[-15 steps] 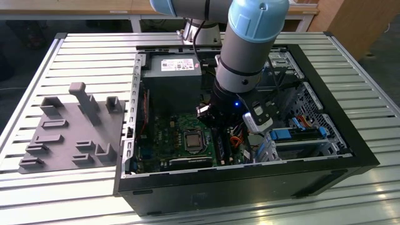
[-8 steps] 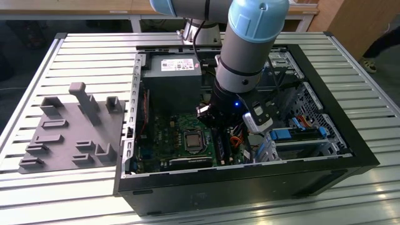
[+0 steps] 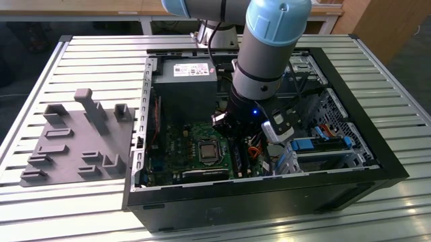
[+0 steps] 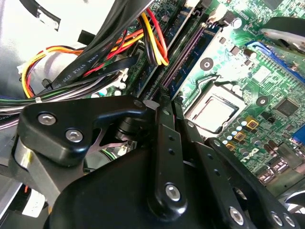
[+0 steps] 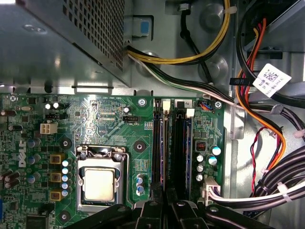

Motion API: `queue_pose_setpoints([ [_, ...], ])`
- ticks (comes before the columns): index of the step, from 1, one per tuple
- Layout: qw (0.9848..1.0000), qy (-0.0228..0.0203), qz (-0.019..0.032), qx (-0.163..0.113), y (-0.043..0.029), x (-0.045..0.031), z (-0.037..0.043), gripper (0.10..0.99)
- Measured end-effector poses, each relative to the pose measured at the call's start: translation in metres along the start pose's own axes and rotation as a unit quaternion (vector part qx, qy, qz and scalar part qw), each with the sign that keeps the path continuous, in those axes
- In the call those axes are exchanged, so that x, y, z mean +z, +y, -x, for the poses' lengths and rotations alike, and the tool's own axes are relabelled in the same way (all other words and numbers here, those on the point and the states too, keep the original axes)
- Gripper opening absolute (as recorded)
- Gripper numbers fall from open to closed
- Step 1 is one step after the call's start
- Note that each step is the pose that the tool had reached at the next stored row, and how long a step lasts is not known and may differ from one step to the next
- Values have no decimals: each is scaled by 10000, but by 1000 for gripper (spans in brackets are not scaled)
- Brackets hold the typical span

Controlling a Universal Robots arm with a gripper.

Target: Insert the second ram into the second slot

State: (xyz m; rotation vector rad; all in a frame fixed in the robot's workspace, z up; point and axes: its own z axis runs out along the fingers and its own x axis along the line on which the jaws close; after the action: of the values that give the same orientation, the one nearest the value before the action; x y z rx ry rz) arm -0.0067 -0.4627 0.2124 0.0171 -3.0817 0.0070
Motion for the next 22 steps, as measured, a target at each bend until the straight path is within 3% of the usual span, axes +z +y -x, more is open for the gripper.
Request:
queue_pose_setpoints([
  [8, 10000, -1, 65, -3, -16, -15, -1, 137],
  [22, 10000, 0, 70, 64, -19, 5, 2, 137],
])
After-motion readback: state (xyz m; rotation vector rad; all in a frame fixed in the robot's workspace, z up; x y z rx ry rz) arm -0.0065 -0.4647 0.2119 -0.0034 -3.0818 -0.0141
